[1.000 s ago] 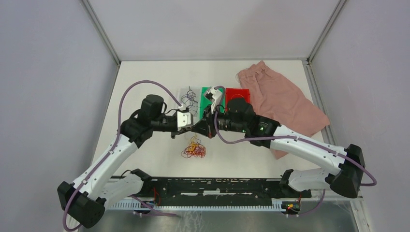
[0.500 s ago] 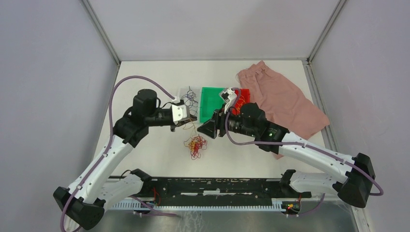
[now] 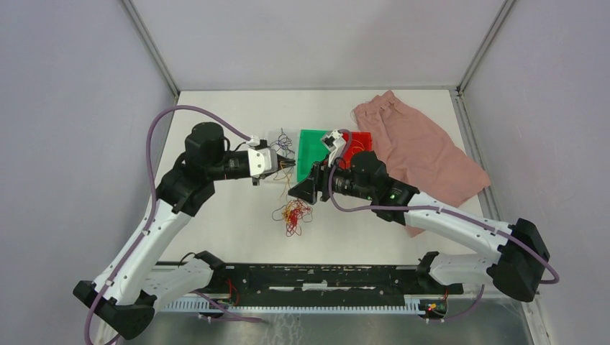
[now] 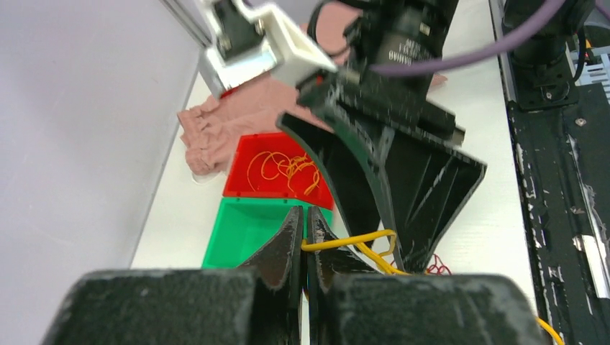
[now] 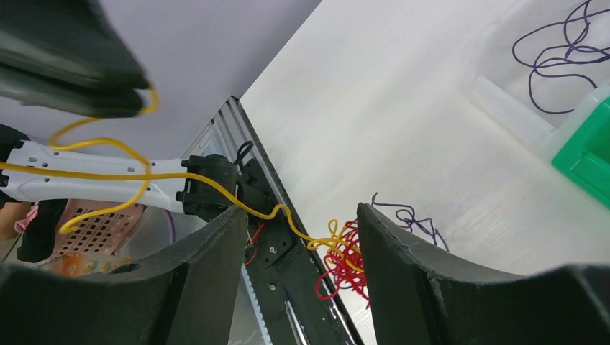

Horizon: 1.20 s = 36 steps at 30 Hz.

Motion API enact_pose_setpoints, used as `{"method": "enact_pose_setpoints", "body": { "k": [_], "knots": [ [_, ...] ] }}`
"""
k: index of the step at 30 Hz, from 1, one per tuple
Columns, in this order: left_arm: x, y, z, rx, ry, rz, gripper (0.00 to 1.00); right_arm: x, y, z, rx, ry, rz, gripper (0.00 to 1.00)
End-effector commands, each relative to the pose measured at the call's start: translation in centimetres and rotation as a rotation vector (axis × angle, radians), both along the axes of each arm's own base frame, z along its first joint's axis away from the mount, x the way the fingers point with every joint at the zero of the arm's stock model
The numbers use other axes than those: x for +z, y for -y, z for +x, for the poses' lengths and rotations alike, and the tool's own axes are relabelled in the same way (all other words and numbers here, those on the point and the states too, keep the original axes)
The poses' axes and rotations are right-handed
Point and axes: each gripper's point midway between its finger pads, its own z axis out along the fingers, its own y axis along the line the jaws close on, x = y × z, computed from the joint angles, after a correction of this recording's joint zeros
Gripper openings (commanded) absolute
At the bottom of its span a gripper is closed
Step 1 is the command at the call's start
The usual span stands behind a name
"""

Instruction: Untangle the cables

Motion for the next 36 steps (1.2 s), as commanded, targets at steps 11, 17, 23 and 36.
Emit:
{"method": "enact_pose_setpoints", "body": {
  "k": [11,17,23,36],
  "knots": [
    [7.9,1.5,-0.7,-0.063,0.086,-0.118,0.03,0.0,-3.2,1.2,0.038,0.005,0.052,0.62],
    [11.3,1.8,-1.1,-0.08,0.113,-0.169,0.03,-3.2,-3.3,2.0,-0.006,-0.003,-0.038,0.52],
    [14.9,1.7,-1.6,-0.082,0.154,-0.222,0.03,-4.9,-3.2,2.3,-0.028,-0.012,-0.077,0.45],
    [25.8,0.3,-2.1,-0.023,0.392,-0.395,0.03,-8.5,-2.0,1.8,-0.061,-0.05,-0.146,0.46]
  ]
}}
